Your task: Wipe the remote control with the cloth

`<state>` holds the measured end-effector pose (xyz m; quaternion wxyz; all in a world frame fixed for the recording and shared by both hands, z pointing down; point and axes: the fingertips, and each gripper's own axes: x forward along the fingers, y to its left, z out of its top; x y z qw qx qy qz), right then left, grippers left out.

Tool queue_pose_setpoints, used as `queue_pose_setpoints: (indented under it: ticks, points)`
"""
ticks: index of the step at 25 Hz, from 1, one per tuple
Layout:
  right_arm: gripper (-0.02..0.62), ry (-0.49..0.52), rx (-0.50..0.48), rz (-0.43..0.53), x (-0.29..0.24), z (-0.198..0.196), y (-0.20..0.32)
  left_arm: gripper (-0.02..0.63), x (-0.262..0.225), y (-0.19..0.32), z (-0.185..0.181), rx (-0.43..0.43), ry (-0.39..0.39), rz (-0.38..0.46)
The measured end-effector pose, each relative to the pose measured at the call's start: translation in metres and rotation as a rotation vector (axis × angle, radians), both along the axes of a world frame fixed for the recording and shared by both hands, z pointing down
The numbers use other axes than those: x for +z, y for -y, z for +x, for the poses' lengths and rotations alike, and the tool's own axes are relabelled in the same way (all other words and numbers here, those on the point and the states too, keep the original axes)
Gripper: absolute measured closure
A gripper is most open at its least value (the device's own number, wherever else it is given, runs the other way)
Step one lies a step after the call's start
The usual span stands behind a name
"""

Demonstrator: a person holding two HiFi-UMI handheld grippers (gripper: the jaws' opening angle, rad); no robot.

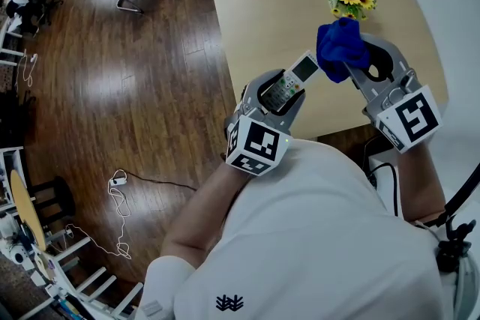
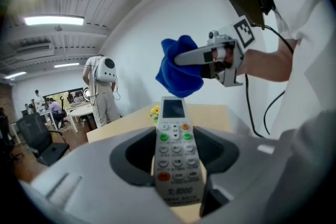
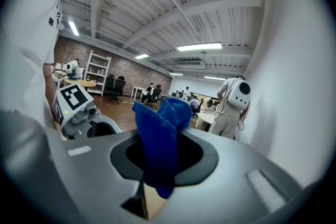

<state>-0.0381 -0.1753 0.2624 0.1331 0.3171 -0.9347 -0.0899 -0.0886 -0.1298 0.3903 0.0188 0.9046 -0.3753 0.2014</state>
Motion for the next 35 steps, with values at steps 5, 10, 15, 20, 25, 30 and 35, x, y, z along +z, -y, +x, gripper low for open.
queue_pose_setpoints:
  ticks: [5,10,15,20,25,30,35]
  points:
    - [0.518,0.044,-0.125,-0.066,-0.009,-0.043,-0.038,0.37,0.002,0.0,0.0,0.005,0.004,-0.008]
    - [0.518,0.029,-0.291,-0.147,0.014,-0.088,-0.076,0.37,0.001,0.002,0.002,0.009,0.009,-0.009]
    - [0.518,0.008,-0.332,-0.193,0.036,-0.105,-0.087,0.37,-0.001,0.0,0.002,0.009,0.009,-0.013]
    - [0.518,0.007,-0.232,-0.197,0.045,-0.089,-0.06,0.37,0.003,-0.006,-0.005,0.006,0.003,-0.016]
    - [0.518,-0.023,-0.144,-0.138,0.044,-0.054,-0.029,0.37,0.006,-0.009,-0.008,0.006,0.001,-0.028]
    - [0.518,-0.025,-0.033,-0.108,0.042,-0.015,-0.001,0.37,0.012,-0.01,-0.008,0.013,0.008,-0.041]
    - [0.518,-0.029,0.086,-0.12,0.05,0.022,0.011,0.37,0.021,-0.014,-0.004,0.036,0.022,-0.062]
